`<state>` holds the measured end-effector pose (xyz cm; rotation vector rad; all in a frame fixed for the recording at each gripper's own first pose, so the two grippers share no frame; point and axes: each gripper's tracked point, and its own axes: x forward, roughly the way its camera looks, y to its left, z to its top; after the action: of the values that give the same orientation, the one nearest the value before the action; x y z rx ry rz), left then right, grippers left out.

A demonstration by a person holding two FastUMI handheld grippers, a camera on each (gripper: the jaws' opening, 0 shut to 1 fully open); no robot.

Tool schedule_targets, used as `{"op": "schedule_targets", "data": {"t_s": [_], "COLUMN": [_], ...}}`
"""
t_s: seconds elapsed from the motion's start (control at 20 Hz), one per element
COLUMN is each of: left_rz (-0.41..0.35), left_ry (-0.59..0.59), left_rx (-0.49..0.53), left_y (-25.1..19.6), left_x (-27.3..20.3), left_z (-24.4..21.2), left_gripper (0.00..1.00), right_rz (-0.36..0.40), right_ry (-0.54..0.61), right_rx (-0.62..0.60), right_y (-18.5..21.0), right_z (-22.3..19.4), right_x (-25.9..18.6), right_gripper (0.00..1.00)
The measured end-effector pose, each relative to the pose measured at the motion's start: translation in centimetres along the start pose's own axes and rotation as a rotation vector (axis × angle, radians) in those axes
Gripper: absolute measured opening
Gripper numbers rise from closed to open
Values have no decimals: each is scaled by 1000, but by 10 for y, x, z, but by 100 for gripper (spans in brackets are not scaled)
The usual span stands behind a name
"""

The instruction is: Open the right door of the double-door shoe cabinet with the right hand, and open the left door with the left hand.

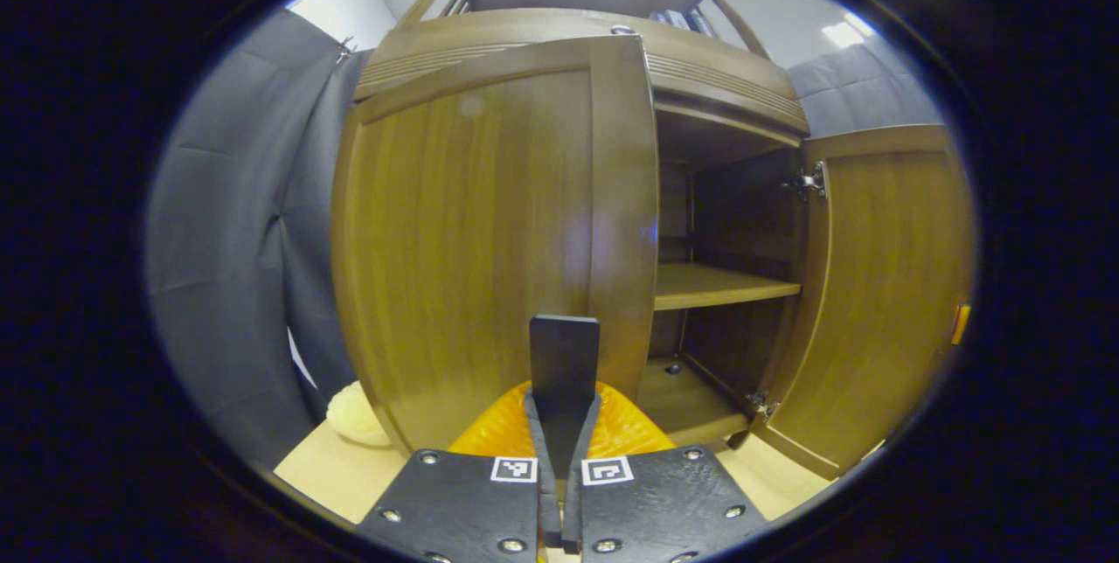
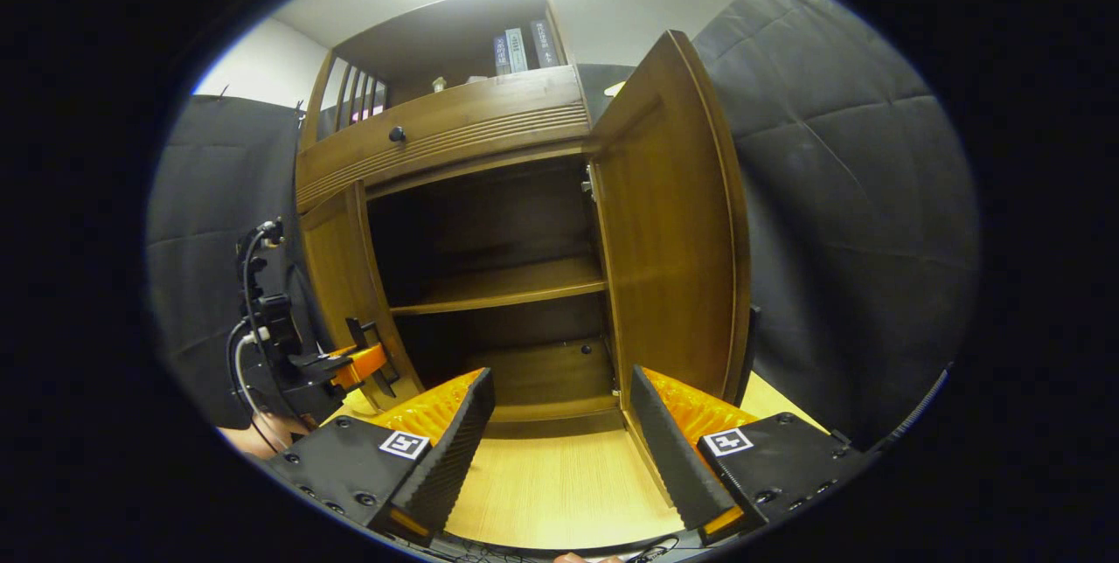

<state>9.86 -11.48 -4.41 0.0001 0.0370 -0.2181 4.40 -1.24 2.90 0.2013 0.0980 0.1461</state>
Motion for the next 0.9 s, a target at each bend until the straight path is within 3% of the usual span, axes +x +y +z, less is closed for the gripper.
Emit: {"op": "schedule_targets", "data": {"t_s": [0.35, 0.9], "left_rz": [18, 141], "left_ry": [-3, -27], "left_rx": [8, -22], "left_y": [24, 87], "left_x": [-38, -90], "left_z": [-4, -9], "left_gripper": [4, 3], "right_rz": [54, 151], "right_ry": [18, 33], "right_rx": [16, 3], "right_y": [30, 78], "right_z": [-11, -16], "right_x": [8, 23], "right_gripper": [93, 92]}}
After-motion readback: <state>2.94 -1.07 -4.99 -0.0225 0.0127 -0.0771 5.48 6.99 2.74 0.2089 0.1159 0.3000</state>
